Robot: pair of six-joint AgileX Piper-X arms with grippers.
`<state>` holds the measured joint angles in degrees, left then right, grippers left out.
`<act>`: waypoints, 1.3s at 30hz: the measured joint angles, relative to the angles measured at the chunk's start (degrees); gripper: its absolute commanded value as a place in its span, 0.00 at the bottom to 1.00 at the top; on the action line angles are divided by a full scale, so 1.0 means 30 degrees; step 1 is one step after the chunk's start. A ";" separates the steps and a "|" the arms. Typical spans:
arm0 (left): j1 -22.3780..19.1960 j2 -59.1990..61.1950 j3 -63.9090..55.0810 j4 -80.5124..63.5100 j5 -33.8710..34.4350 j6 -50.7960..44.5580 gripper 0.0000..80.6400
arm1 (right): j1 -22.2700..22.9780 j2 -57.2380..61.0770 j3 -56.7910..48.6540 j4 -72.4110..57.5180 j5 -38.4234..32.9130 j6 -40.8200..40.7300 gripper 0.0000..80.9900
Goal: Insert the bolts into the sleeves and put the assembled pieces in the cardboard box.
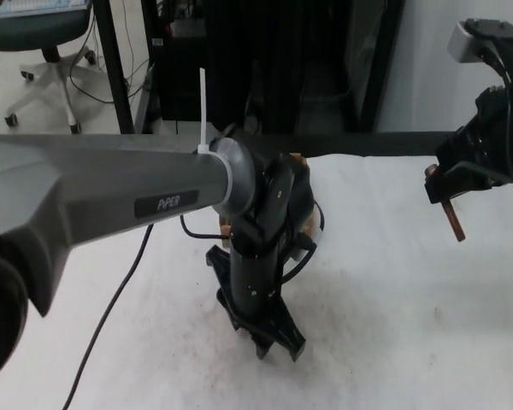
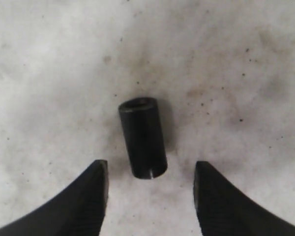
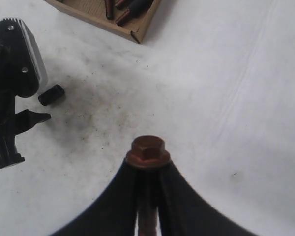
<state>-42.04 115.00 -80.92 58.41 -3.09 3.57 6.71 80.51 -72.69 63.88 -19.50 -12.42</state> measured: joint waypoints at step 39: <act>-0.0063 0.0905 -0.0722 -0.0854 0.0629 0.0820 0.00 | 0.0000 0.0000 0.0000 -0.0041 0.0000 0.0000 0.01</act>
<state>-42.23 117.72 -83.09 55.85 -1.20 6.03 6.71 80.51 -72.69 63.76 -19.50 -12.42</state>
